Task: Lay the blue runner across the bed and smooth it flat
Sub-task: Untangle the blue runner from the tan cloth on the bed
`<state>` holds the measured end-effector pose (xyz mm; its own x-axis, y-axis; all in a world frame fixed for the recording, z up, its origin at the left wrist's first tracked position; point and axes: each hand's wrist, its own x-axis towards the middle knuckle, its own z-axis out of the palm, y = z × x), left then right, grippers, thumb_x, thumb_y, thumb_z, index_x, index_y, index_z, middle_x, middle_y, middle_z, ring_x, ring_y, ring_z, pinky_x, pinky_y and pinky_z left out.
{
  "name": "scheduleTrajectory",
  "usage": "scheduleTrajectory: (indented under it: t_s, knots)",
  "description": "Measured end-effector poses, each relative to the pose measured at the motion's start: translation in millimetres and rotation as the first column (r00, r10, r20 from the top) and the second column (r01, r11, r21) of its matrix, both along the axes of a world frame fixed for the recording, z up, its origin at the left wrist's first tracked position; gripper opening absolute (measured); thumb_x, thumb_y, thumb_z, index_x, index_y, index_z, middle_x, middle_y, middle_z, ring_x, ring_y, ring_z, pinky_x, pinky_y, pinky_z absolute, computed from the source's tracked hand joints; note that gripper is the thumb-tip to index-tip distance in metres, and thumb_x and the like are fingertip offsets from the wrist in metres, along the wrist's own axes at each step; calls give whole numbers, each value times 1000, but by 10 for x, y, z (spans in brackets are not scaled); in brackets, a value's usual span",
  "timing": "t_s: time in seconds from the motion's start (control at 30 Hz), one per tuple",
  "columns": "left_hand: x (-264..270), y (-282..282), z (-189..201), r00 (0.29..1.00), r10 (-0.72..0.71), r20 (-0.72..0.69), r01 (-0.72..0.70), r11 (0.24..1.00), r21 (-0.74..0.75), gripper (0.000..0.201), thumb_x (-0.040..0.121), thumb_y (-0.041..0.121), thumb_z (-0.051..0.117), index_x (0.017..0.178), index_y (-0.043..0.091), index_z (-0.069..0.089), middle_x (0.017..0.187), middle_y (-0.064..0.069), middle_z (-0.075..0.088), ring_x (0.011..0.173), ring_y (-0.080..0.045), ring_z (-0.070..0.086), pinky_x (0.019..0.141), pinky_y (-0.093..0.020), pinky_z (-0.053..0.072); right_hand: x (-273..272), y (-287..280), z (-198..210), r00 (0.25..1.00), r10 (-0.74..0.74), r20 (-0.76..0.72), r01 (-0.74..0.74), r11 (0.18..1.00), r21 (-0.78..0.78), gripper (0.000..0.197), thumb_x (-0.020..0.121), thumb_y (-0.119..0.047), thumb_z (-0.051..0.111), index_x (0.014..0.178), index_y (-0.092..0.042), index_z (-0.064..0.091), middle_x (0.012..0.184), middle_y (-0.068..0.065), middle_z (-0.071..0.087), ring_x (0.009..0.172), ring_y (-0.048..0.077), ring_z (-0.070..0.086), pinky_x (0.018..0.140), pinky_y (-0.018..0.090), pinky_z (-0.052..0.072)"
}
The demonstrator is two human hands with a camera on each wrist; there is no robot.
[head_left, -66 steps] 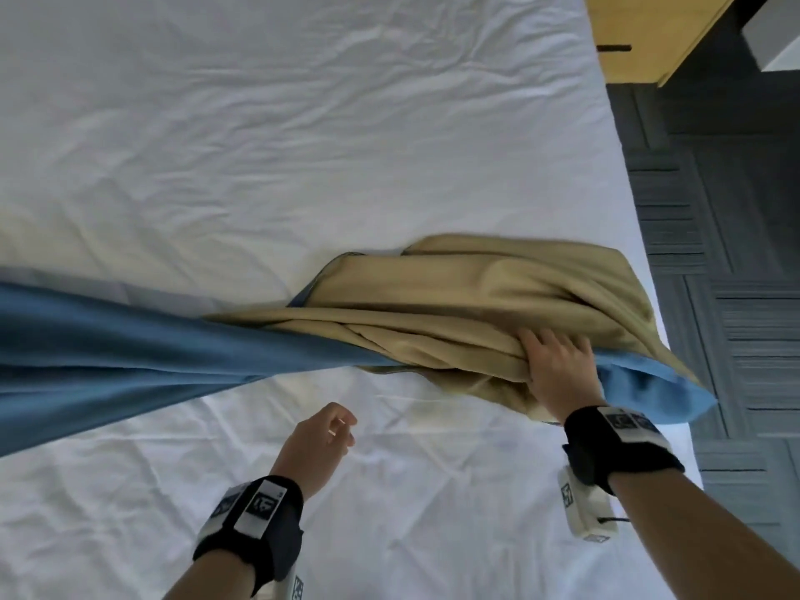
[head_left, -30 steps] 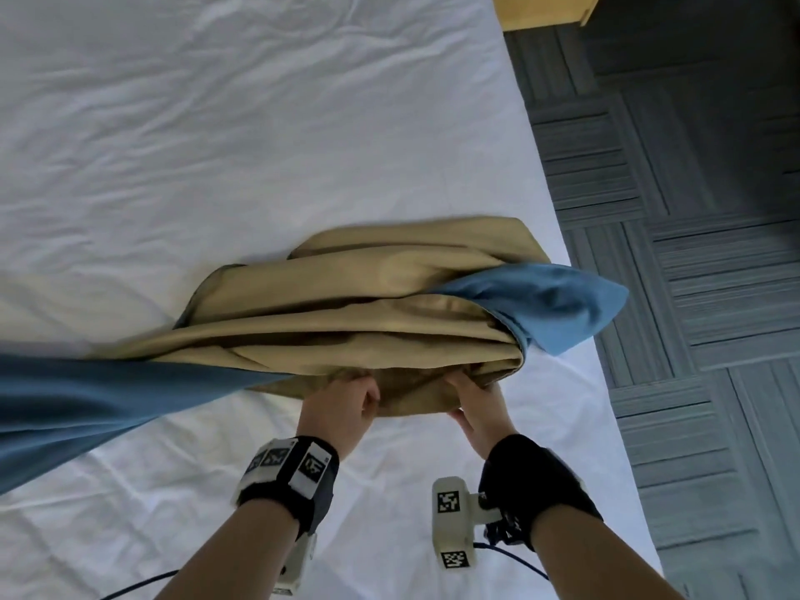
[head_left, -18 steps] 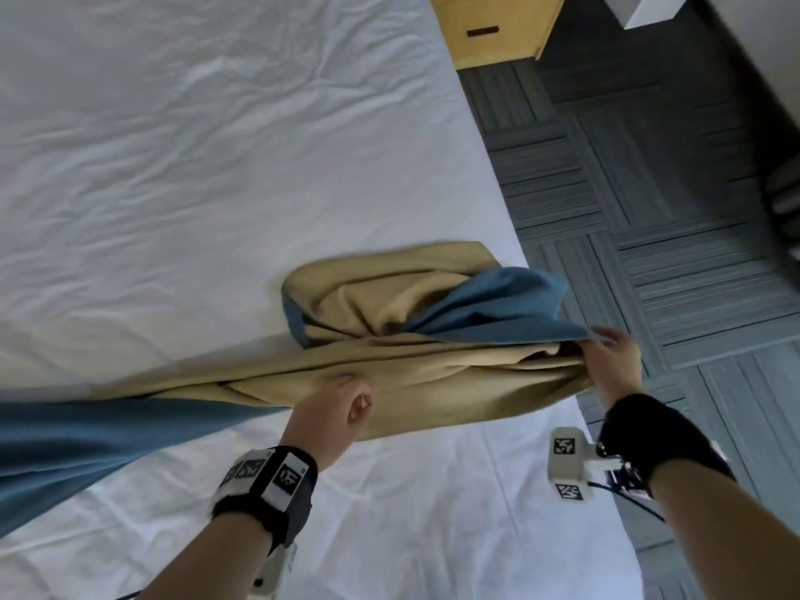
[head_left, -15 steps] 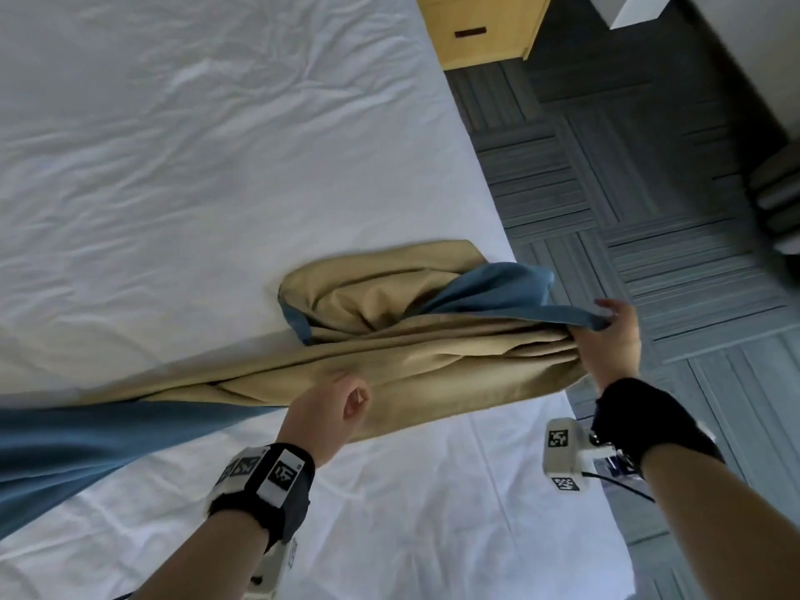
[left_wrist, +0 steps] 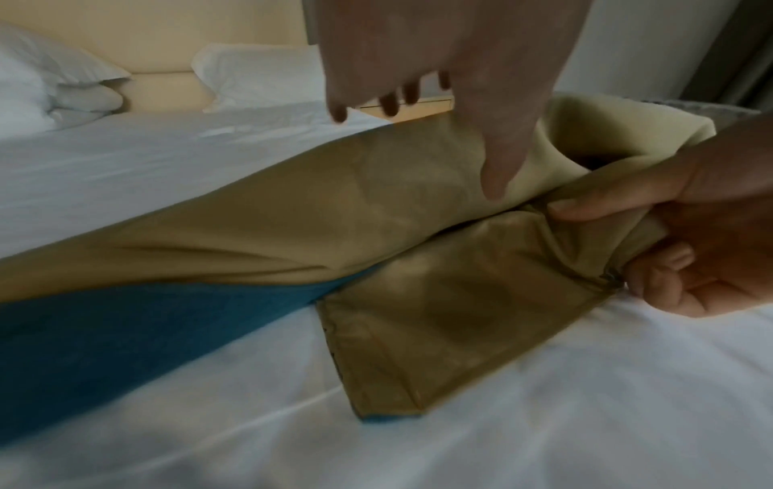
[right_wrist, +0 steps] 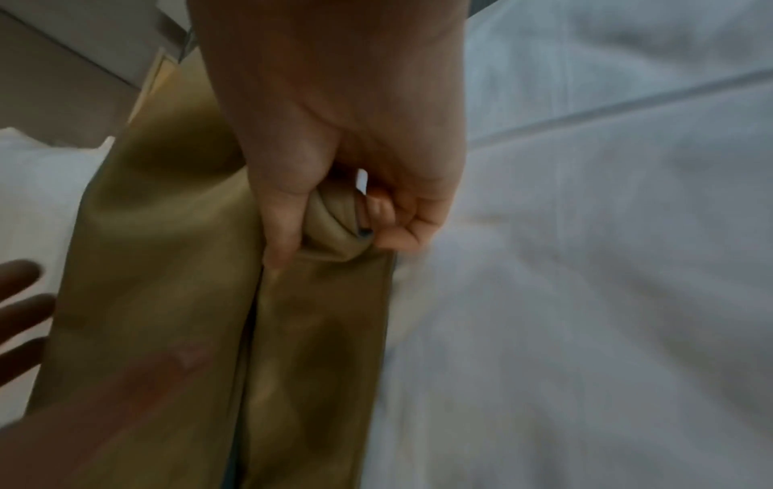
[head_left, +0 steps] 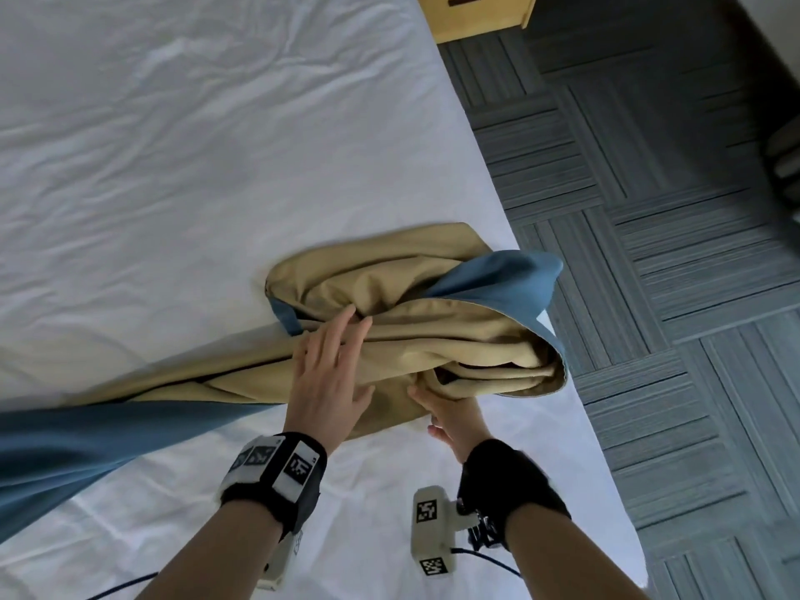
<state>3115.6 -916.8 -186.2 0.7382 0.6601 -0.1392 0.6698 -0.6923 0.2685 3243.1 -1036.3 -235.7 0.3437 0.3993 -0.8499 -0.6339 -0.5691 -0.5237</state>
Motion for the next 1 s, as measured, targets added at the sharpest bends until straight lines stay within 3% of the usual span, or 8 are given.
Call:
scheduleTrajectory:
  t_s: [0.1,0.17,0.3,0.47,0.63,0.73,0.8,1.0]
  knots:
    - [107,101,-57,958,17,-287,-29,999,-40,95,73,39,72,148,20,16,147,-2,38,139,-25,31,113,-55,23,-51,91,-36,970,-78,229,58,994,92,25,75,-14,76,89,-29,62,88,-12,67,84,9,60,73,26,49]
    - [169,173,-98,932,43,-359,-73,995,-70,75,84,35,62,145,22,22,137,1,48,128,-23,45,110,-50,30,-69,110,-37,953,-125,276,90,987,136,18,78,-12,70,92,-22,66,91,-7,70,89,13,64,73,21,51]
    - [196,341,25,970,169,-176,-204,958,-202,40,88,20,55,125,19,43,124,-5,51,99,-32,60,79,-45,51,-120,152,-49,952,-302,-48,306,929,208,13,83,-3,57,90,-12,65,94,5,72,89,19,68,75,29,56]
    - [115,633,305,931,366,10,-351,900,-258,46,81,9,54,125,18,43,128,-8,46,102,-37,56,84,-45,47,-233,460,34,907,-261,-330,358,890,282,29,80,-12,72,107,-7,65,107,8,73,99,20,70,76,29,57]
    - [-36,937,577,856,477,199,-422,868,-262,43,76,12,53,118,19,48,119,-8,55,100,-35,55,84,-38,40,-435,763,42,923,-219,-316,322,889,325,33,83,-14,70,115,-16,62,117,2,69,107,17,66,86,33,55]
    - [-154,1005,665,811,520,267,-457,849,-265,41,74,14,45,115,21,48,117,-7,57,98,-35,57,86,-44,46,-517,850,20,959,-237,-157,267,941,208,45,81,-19,72,123,-15,57,124,3,64,114,22,59,99,43,49]
    - [-231,1037,688,789,545,284,-482,835,-265,43,72,20,41,115,22,47,117,-7,58,98,-34,57,87,-47,47,-491,875,8,950,-312,-22,312,943,119,34,82,-18,69,114,-15,59,121,6,63,113,27,57,102,48,46]
    - [-550,1164,588,744,633,213,-587,772,-244,38,81,7,42,119,14,46,120,-14,57,101,-40,56,86,-51,47,-272,865,34,882,-469,-43,470,870,151,19,86,-9,51,102,-12,62,105,11,65,97,29,61,77,36,54]
